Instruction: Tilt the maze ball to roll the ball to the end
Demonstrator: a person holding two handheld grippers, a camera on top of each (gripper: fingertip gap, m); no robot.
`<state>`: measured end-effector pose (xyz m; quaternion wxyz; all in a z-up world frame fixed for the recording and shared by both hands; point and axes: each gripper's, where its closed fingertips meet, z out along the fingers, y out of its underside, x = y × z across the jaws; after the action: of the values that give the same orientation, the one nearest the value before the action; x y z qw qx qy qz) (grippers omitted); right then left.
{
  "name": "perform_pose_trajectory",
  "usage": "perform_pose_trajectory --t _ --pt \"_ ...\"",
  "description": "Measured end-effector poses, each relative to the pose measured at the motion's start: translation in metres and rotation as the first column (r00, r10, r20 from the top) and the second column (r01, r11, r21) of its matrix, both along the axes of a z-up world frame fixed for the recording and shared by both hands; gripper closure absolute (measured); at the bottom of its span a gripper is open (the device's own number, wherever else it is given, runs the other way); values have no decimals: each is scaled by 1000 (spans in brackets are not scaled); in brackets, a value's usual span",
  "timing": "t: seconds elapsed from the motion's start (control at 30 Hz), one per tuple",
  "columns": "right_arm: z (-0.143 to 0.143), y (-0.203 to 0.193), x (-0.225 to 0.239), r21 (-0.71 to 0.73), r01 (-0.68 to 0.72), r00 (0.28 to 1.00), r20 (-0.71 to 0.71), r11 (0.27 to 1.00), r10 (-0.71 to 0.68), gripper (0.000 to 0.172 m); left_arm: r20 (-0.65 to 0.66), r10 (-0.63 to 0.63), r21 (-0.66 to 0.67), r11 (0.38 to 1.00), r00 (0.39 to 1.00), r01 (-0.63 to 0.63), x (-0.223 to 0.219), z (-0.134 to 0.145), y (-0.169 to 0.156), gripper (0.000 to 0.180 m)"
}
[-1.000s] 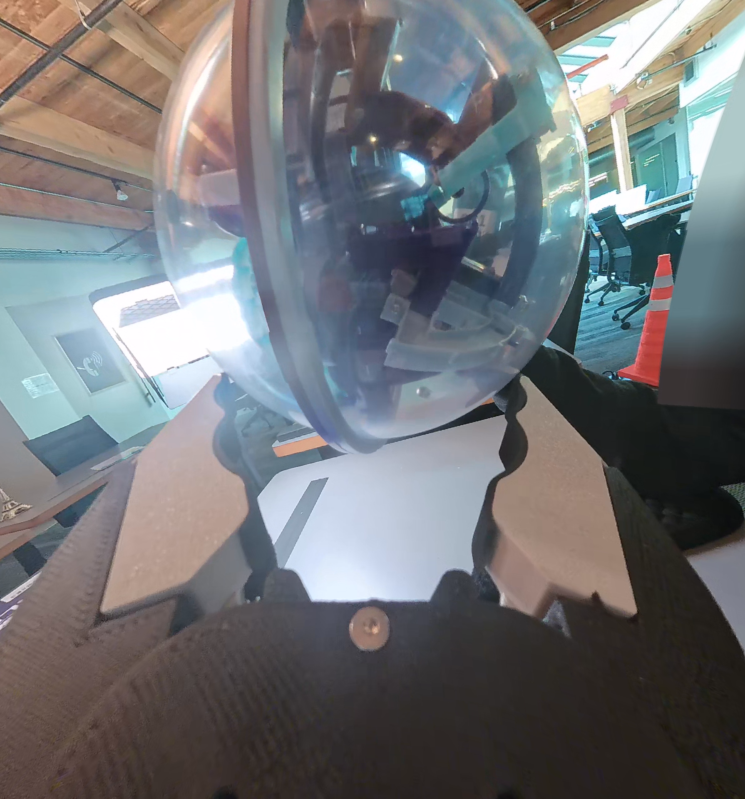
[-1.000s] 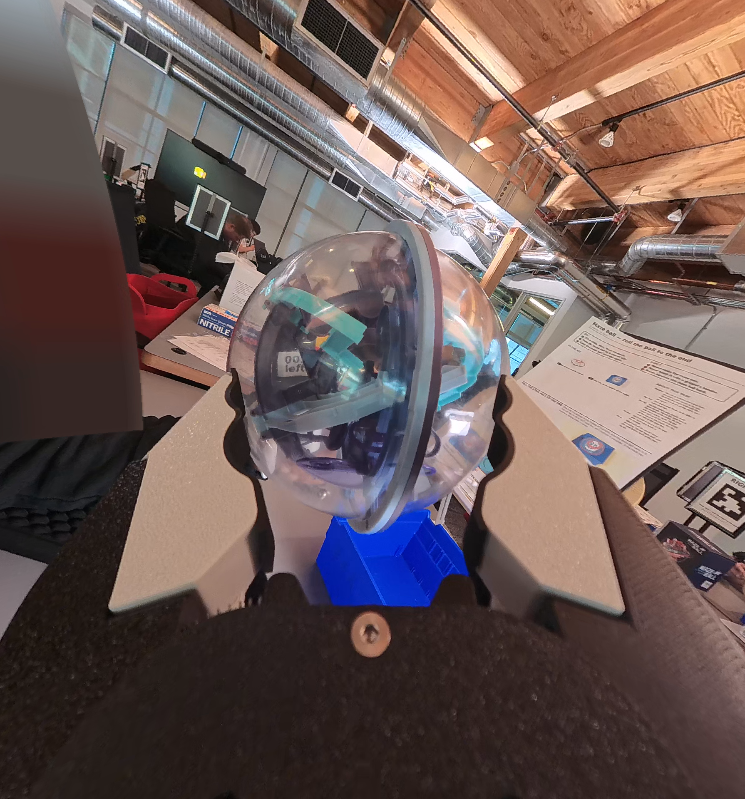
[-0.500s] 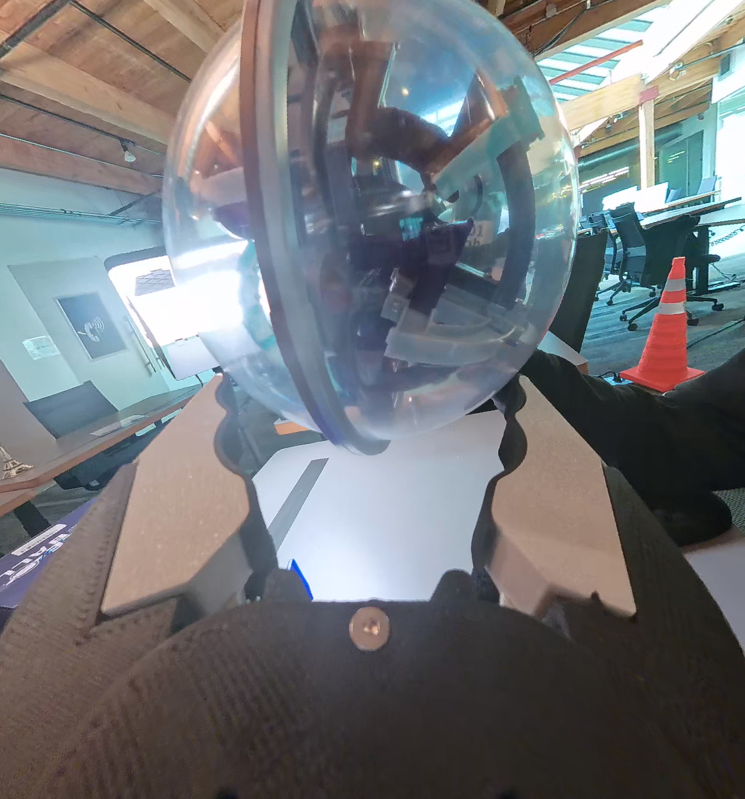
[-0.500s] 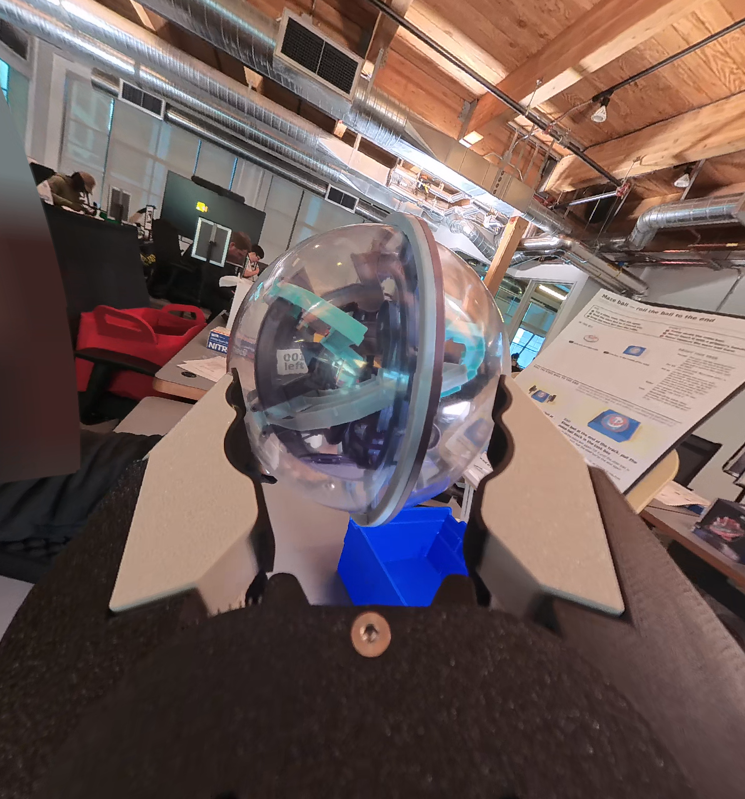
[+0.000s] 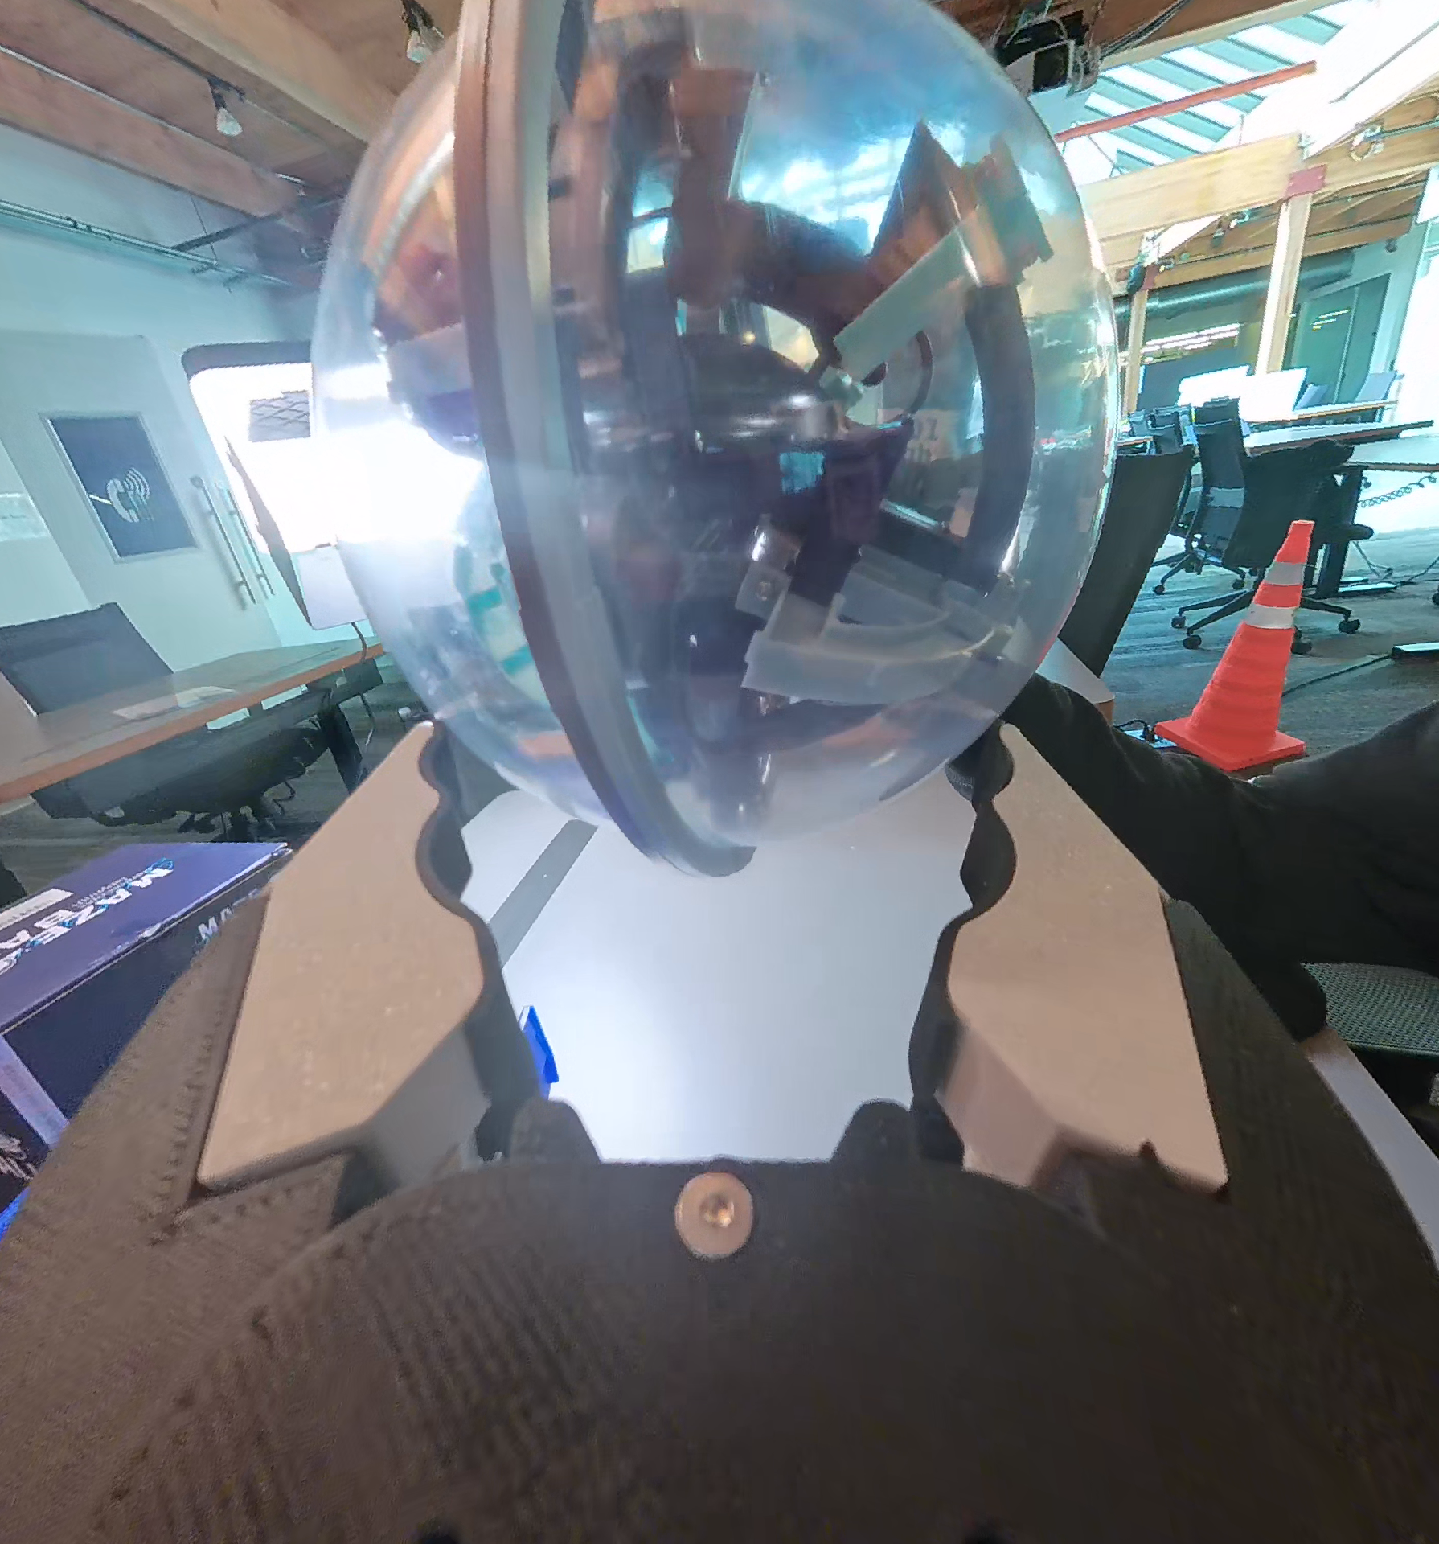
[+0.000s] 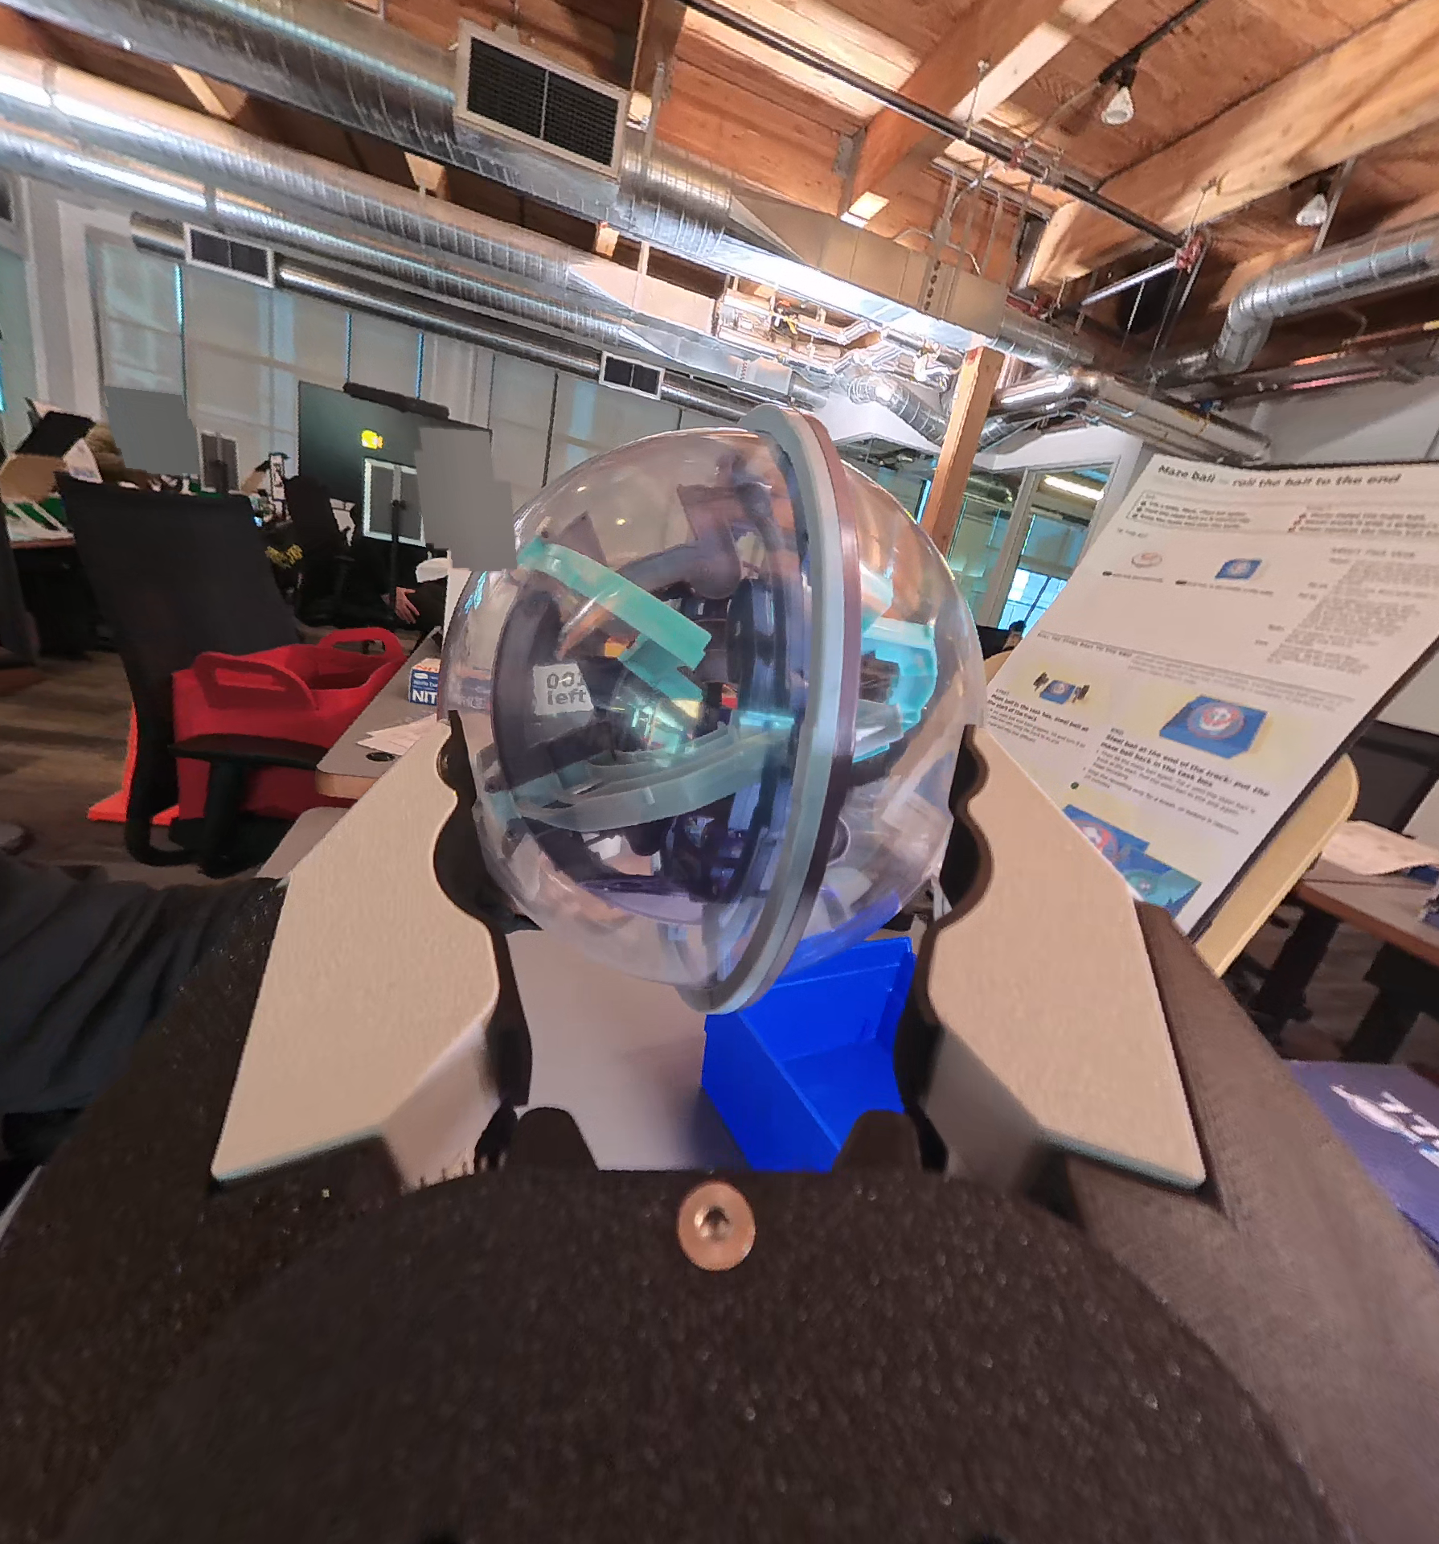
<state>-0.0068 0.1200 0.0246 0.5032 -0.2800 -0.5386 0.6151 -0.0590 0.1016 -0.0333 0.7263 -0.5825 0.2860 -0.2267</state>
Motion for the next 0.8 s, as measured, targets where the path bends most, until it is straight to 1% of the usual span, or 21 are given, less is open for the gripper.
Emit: perform_pose_trajectory --t 0.17,0.47,0.63,0.8 --pt "-1 4 -3 -29 2 1000 15 1000 -2 60 17 0 -19 1000 1000 1 -2 -1 2 59" --pt "0 5 -2 -28 3 1000 8 1000 -2 60 14 1 -14 1000 1000 -1 -2 -1 2 60" --pt "0 6 -3 -48 -3 1000 10 999 4 60 6 12 -38 999 1000 -11 -3 0 2 61" --pt "0 11 -5 -97 -7 999 30 995 10 61 19 21 -76 997 1000 -20 -5 1 2 61"
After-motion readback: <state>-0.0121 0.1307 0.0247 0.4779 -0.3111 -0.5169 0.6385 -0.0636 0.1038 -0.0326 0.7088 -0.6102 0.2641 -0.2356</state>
